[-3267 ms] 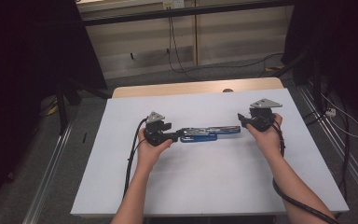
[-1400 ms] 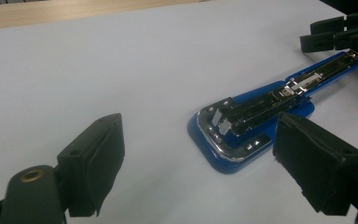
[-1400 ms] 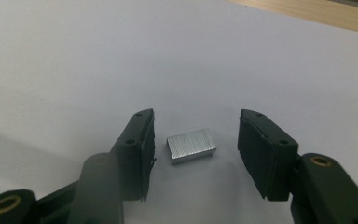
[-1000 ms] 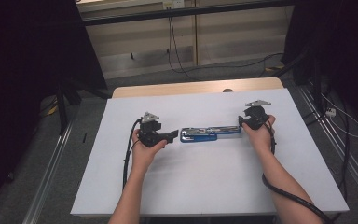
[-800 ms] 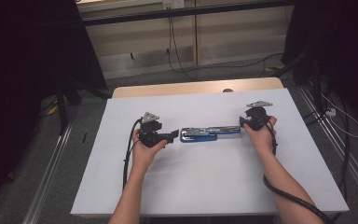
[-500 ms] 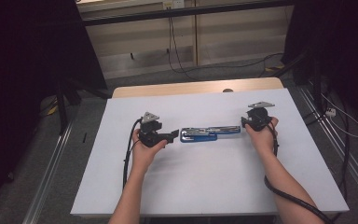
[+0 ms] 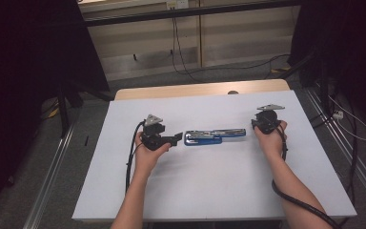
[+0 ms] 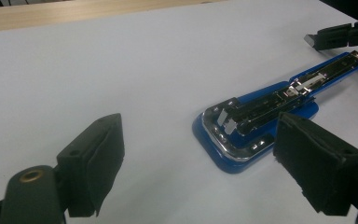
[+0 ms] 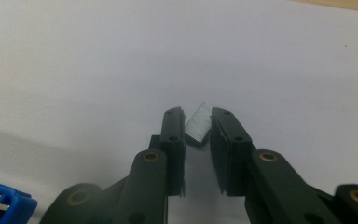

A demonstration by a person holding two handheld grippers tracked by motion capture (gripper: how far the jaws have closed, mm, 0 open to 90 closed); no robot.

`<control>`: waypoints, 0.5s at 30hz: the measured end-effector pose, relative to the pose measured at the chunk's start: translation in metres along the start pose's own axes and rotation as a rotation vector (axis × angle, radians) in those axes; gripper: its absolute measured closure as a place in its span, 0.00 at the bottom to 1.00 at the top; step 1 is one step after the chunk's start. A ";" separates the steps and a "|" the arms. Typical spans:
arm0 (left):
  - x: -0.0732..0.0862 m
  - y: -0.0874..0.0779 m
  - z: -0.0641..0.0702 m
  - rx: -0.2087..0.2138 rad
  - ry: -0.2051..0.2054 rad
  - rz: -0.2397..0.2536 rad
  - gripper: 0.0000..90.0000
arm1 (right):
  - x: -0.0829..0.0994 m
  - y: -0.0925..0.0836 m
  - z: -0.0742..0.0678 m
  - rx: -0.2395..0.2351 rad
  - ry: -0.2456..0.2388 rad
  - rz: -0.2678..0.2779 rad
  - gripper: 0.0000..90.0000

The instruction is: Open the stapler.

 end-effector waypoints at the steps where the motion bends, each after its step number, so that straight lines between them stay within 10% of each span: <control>1: 0.000 0.000 0.000 0.000 -0.003 0.001 0.19 | -0.001 0.000 0.000 -0.004 -0.002 0.004 0.82; 15: 0.001 -0.001 -0.001 -0.006 0.003 -0.005 0.18 | -0.003 0.004 -0.001 -0.024 0.031 -0.003 0.87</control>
Point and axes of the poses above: each handheld gripper's, and its own axes: y roughly forward along the jaws, x roughly out of its underside, z roughly to its right, the point moved 8 cm from there along y, roughly forward along the jaws, and after that the axes turned 9 degrees about x, right-handed, at the moved point
